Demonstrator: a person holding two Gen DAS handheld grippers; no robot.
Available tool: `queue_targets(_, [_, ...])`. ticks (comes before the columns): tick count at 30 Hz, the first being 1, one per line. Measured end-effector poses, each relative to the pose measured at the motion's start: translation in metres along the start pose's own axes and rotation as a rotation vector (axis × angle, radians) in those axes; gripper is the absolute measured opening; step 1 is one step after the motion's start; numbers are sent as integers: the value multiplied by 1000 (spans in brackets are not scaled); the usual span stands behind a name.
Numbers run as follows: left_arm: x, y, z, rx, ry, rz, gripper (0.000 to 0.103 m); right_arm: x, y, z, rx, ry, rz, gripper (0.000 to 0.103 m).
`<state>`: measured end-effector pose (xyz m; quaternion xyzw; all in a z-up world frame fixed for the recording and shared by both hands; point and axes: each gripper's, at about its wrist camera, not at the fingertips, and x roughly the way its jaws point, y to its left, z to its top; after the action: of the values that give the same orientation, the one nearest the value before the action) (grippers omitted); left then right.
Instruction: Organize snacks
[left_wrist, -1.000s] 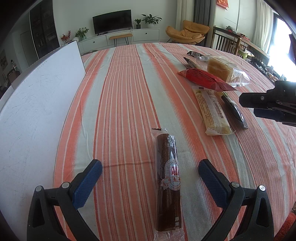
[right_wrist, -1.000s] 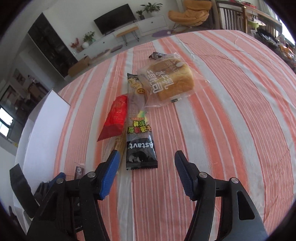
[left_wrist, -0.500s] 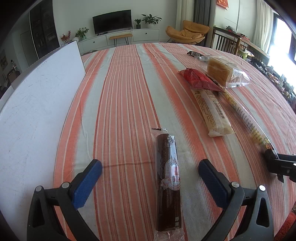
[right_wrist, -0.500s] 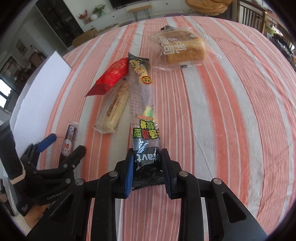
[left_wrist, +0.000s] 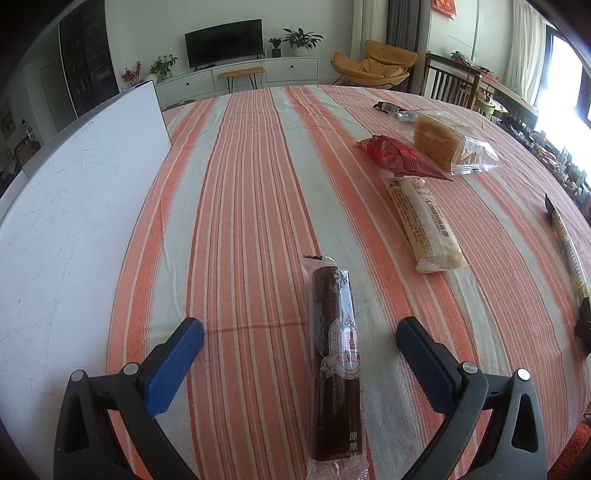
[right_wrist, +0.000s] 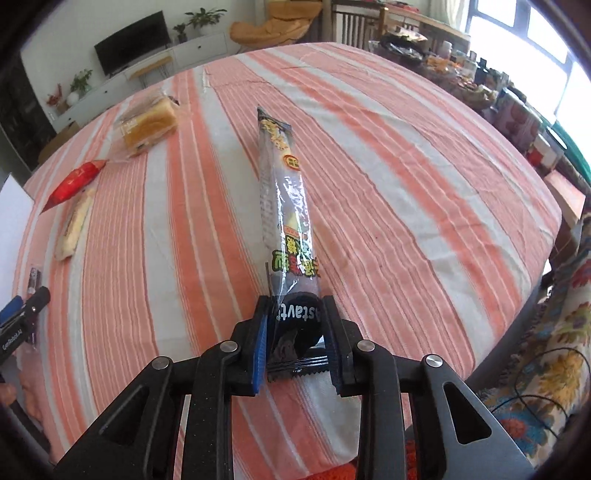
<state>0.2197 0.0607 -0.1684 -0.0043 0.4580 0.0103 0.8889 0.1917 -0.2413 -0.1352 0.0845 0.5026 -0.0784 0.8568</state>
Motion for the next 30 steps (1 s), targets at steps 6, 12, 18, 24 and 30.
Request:
queue_targets(6, [0, 0, 0, 0, 0, 0, 103, -8, 50, -23, -128, -105, -63, 77])
queue_targets(12, [0, 0, 0, 0, 0, 0, 103, -33, 54, -29, -130, -255, -94, 78])
queue_targets(18, [0, 0, 0, 0, 0, 0, 103, -33, 42, -25, -69, -270, -67, 78])
queue_targets(24, [0, 0, 0, 0, 0, 0, 103, -38, 33, -24, -21, -297, -51, 78])
queue_targets(30, [0, 0, 0, 0, 0, 0, 103, -41, 31, -26, -7, -319, -45, 78])
